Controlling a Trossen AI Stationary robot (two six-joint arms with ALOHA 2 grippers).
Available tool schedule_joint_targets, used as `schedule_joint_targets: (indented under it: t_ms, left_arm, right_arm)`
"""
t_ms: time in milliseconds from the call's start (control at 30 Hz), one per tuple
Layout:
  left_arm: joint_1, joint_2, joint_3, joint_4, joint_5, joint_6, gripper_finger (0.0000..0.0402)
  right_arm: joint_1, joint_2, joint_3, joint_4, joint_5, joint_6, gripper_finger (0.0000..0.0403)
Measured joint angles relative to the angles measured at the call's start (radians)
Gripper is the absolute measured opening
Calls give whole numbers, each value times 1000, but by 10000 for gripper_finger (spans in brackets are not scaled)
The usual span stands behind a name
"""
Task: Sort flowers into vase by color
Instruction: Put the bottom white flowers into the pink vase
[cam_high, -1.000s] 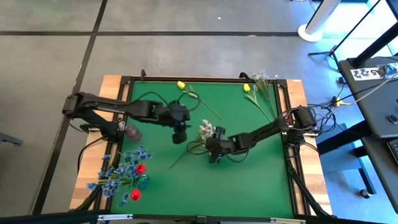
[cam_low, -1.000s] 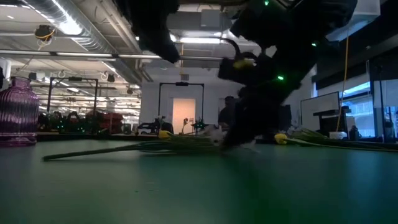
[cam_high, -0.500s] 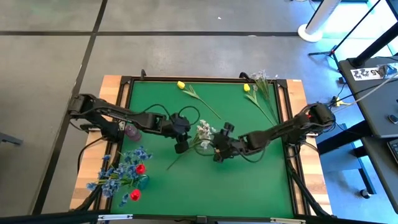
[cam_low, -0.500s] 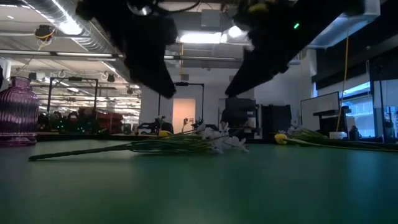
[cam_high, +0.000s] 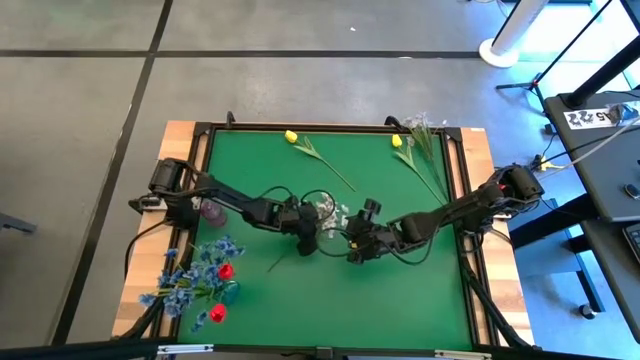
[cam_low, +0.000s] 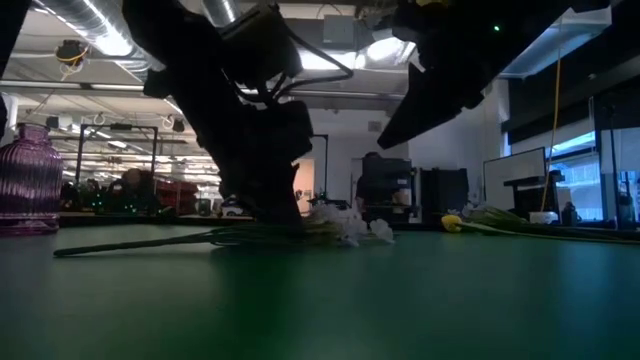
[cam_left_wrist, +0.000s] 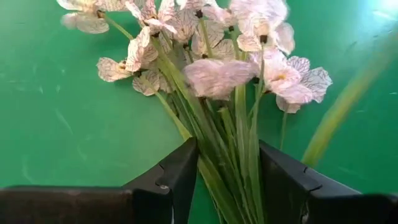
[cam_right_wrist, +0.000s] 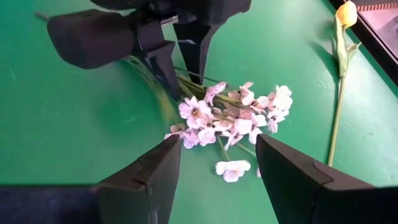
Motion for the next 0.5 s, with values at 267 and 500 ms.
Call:
schedule_joint_targets:
  t_ms: [267,500]
  left_arm:
    - [-13,-3,-2,-27,-112,7,96]
    - [-18,-207,-4,-92,-237,39,14]
  right_arm:
    - [4,-11,0,-14,0,0,209]
    - [106,-49,0,14,139,1,209]
